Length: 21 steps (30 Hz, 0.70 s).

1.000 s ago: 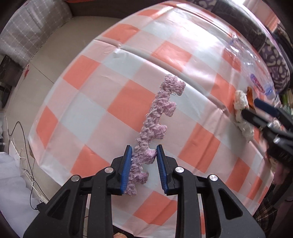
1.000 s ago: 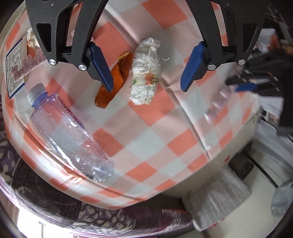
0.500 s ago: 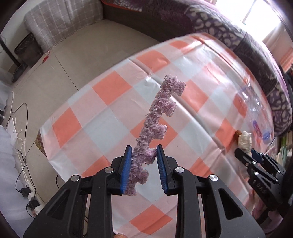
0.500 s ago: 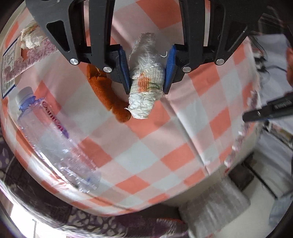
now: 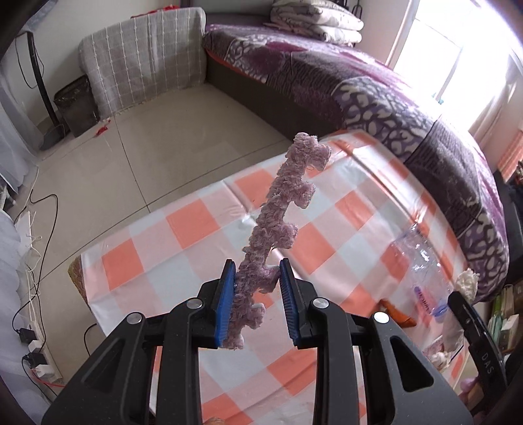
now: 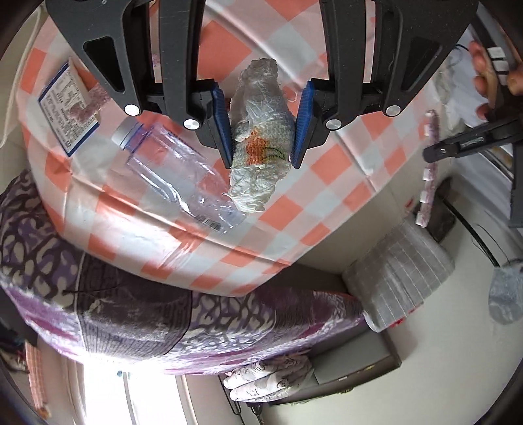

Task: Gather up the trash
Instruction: 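Lift the pink strip and tissue wad and carry them toward the bin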

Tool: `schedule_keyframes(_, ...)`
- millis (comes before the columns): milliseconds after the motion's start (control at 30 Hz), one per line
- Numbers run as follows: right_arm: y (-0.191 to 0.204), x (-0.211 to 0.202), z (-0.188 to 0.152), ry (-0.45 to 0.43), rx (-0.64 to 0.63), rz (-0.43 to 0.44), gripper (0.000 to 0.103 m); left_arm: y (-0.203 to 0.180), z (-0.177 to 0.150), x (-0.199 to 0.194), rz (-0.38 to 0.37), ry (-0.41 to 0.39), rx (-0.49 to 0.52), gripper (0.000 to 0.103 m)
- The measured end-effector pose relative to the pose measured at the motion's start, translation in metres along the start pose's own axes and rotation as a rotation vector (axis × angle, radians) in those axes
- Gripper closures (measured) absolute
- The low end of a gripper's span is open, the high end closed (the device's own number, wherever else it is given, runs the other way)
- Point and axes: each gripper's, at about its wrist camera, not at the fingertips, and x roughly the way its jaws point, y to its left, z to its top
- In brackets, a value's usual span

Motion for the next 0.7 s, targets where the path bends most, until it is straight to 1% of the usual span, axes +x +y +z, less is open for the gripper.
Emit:
schedule_keyframes(67, -0.005, -0.006, 0.001, -0.006, 0.014, -0.009, 0.069, -0.01, 0.001, -0.005, 0.002, -0.023, 0.003, 0.075)
schedule_keyframes(200, -0.014, -0.015, 0.004, -0.028, 0.032, -0.045, 0.069, -0.027, -0.001, -0.01, -0.012, -0.039, 0.005, 0.075)
schedule_keyframes(333, -0.029, -0.023, 0.005, -0.042, 0.07, -0.095, 0.069, -0.047, -0.003, -0.014, -0.034, -0.048, 0.003, 0.075)
schedule_keyframes(433, -0.044, -0.028, 0.007, -0.042, 0.108, -0.126, 0.069, -0.062, -0.01, -0.016, -0.063, -0.061, -0.018, 0.075)
schedule_keyframes(567, -0.064, -0.037, 0.008, -0.041, 0.164, -0.158, 0.069, -0.088, -0.022, -0.013, -0.079, -0.051, 0.012, 0.075)
schedule_keyframes(700, -0.083, -0.047, 0.008, -0.042, 0.209, -0.201, 0.069, -0.108, -0.027, -0.016, -0.104, -0.054, 0.04, 0.075)
